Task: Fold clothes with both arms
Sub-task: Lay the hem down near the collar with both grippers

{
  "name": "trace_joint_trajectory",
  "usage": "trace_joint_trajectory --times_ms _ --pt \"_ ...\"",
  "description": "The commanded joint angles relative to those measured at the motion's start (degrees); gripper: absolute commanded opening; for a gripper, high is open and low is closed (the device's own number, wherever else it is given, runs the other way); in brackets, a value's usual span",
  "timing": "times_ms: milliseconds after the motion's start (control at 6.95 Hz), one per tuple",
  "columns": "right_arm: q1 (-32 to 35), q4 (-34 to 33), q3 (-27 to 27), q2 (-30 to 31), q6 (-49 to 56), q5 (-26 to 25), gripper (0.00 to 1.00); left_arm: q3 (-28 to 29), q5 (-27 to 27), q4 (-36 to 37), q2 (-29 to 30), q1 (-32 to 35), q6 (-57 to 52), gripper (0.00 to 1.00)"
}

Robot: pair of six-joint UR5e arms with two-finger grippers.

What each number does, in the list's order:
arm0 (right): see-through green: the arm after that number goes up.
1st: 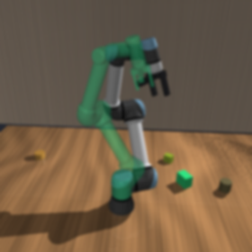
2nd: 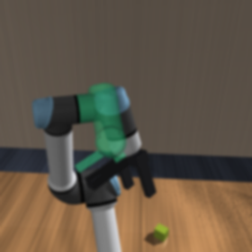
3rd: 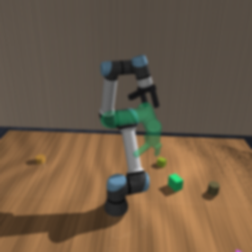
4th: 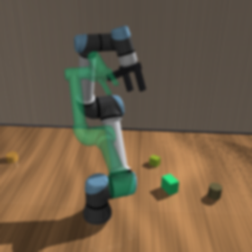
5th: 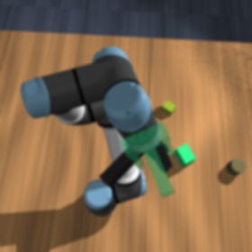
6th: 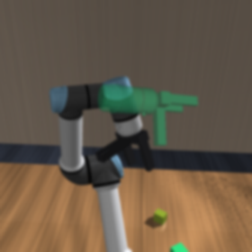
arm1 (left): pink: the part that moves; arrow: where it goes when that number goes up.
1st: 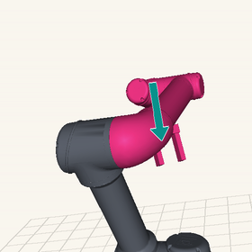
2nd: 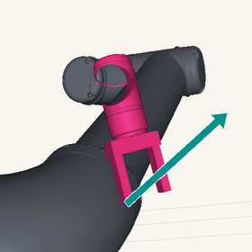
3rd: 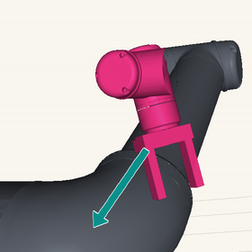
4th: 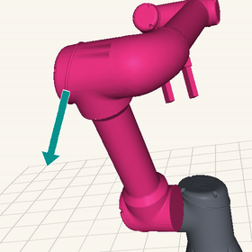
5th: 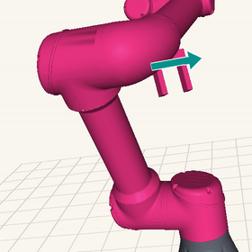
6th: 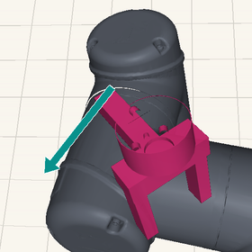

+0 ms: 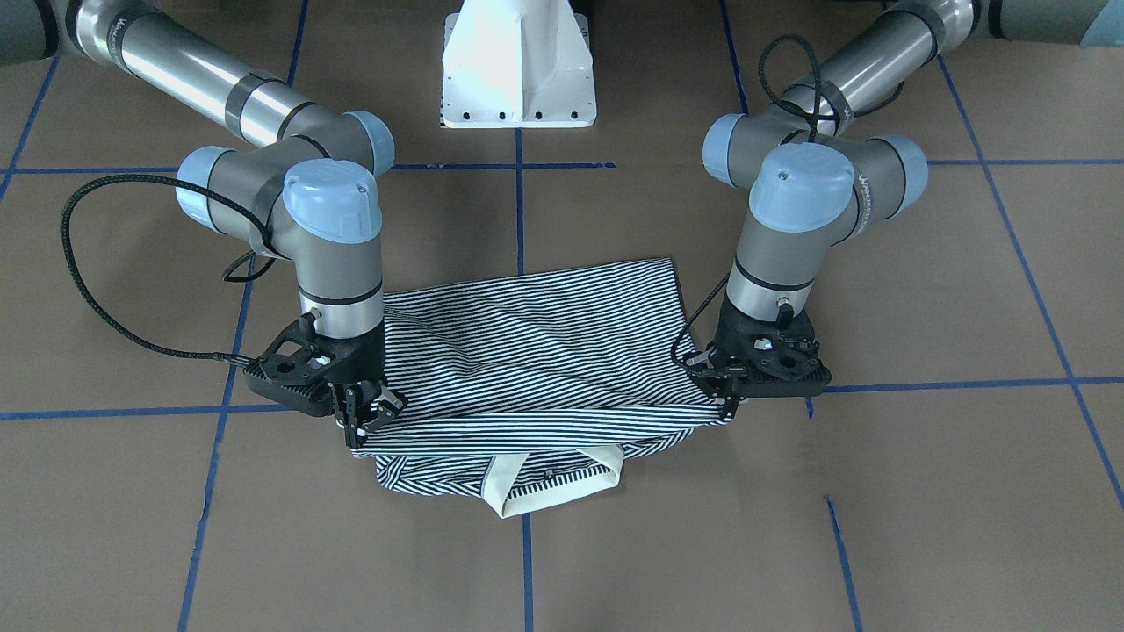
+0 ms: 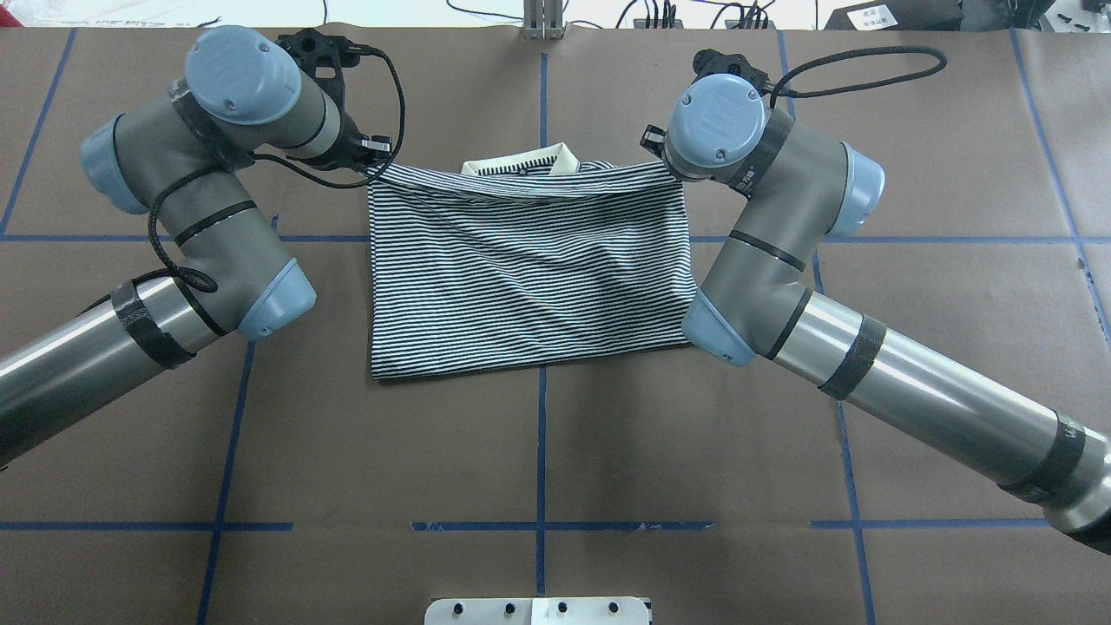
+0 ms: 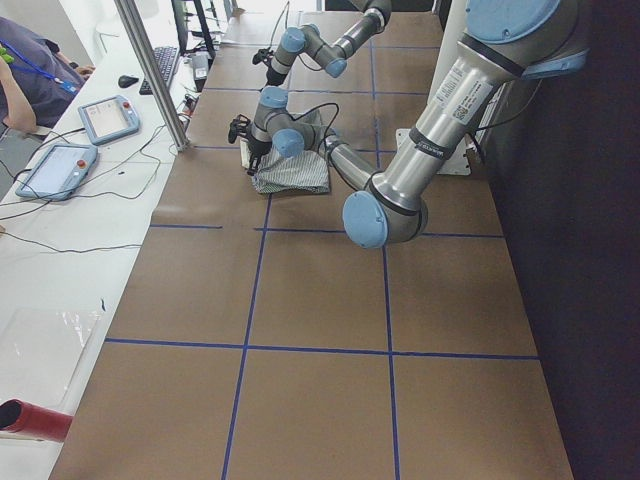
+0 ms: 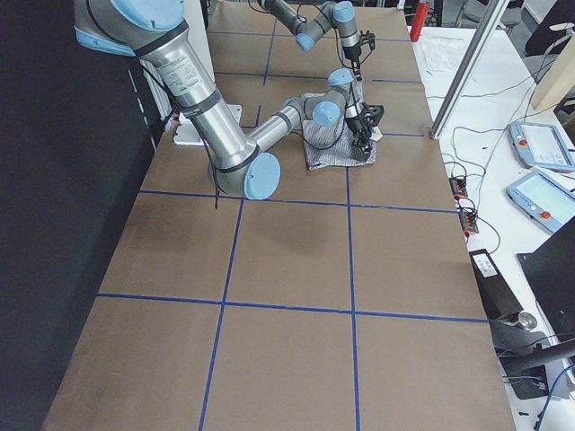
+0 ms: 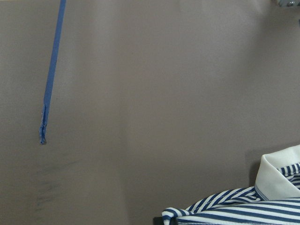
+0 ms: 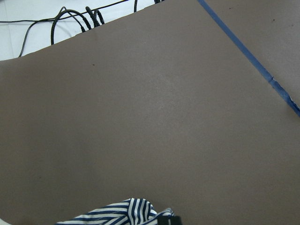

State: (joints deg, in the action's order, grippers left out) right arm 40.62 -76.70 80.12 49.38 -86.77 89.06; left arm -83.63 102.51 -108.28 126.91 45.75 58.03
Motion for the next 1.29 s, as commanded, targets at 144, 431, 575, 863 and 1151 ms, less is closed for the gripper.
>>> trace_joint_trajectory --times_ms 144,431,575,863,1151 --pt "-1.2 0.5 -0.3 0.0 4.7 -0.5 0.99 -0.5 0.0 -0.3 -0.7 -0.8 -0.3 0.99" --pt "0.7 0.4 3.0 0.7 10.5 2.3 1.0 -10.3 0.4 -0.2 -6.3 -1.4 -0.2 1.0" --pt "1.7 0.4 5.6 2.5 13.6 3.8 1.0 -17.5 -0.1 -0.1 -11.7 -5.6 0.6 1.0" --pt "3.6 0.5 8.8 4.8 17.0 7.9 1.0 -23.0 -1.2 -1.5 -17.4 -11.6 10.3 0.99" --pt "3.6 0.5 8.9 4.9 17.0 7.9 1.0 -22.1 -4.3 -8.7 -21.4 -16.7 19.9 0.68"
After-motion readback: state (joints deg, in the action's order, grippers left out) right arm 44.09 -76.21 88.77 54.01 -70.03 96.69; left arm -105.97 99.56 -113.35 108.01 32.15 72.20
